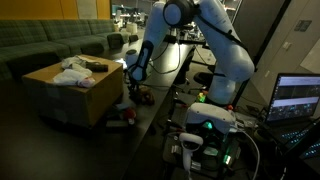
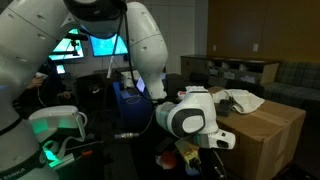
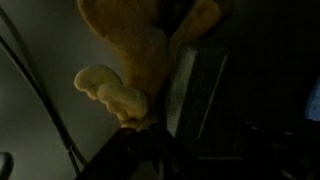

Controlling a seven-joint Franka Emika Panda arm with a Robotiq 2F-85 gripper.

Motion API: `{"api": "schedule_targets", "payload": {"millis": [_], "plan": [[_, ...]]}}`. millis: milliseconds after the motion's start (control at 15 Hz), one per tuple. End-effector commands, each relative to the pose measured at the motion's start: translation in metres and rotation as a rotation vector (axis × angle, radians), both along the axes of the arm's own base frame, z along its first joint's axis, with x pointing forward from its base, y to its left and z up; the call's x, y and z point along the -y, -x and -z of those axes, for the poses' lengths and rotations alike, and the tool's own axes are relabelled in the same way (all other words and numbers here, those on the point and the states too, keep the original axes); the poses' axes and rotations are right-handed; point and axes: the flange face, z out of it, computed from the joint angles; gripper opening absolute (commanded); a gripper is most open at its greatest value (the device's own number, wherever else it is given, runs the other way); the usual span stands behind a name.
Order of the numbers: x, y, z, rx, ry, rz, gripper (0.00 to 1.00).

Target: Swap the things on the box with the things on the table

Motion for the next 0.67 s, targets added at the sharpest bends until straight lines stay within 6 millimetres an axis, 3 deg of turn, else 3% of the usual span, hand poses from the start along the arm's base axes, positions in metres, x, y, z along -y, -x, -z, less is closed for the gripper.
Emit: {"api": "schedule_targets", "payload": {"millis": [0, 67, 133, 600], "plan": [[0.005, -0.009, -0.011, 0.041, 0.021, 0.019, 0.92], [0.007, -0.01, -0.013, 0.042, 0.025, 0.021, 0.99], [0.008, -0.009, -0.016, 0.042, 0.024, 0.022, 1.0], [0.029, 0.017, -0.025, 0.016, 0.033, 0.044, 0.99]]}}
